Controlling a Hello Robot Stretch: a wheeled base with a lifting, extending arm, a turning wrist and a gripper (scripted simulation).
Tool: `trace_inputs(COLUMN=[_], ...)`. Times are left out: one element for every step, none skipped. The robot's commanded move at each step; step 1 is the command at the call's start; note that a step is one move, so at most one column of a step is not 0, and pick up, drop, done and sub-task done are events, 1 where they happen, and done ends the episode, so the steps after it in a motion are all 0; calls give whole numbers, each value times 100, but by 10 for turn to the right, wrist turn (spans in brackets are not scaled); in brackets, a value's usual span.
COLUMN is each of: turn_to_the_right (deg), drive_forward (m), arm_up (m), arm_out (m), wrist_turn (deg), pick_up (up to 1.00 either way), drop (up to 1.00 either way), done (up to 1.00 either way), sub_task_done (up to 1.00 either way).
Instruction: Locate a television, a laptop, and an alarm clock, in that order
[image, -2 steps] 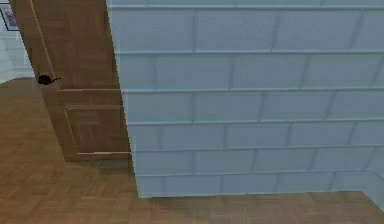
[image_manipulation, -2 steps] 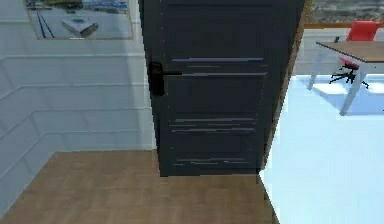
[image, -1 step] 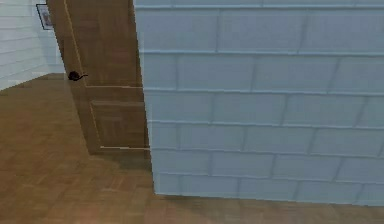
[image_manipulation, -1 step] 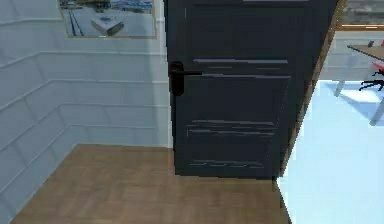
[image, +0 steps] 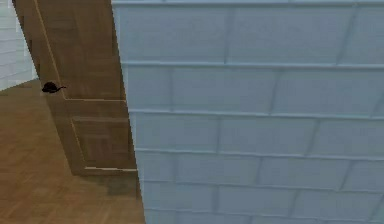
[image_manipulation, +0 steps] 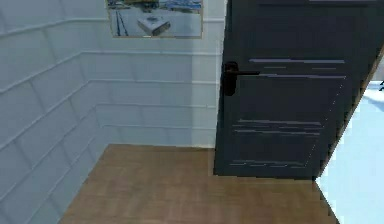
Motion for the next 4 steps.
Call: trace_inputs(turn_to_the_right=[-390,0,-150,0], drive_forward=[0,40,0,100], arm_up=[0,0,0,0], arm_out=[0,0,0,0], wrist_turn=[0,0,0,0], pick_up=[0,0,0,0], drop=[0,0,0,0], done=[0,0,0,0], sub_task_done=[0,0,0,0])
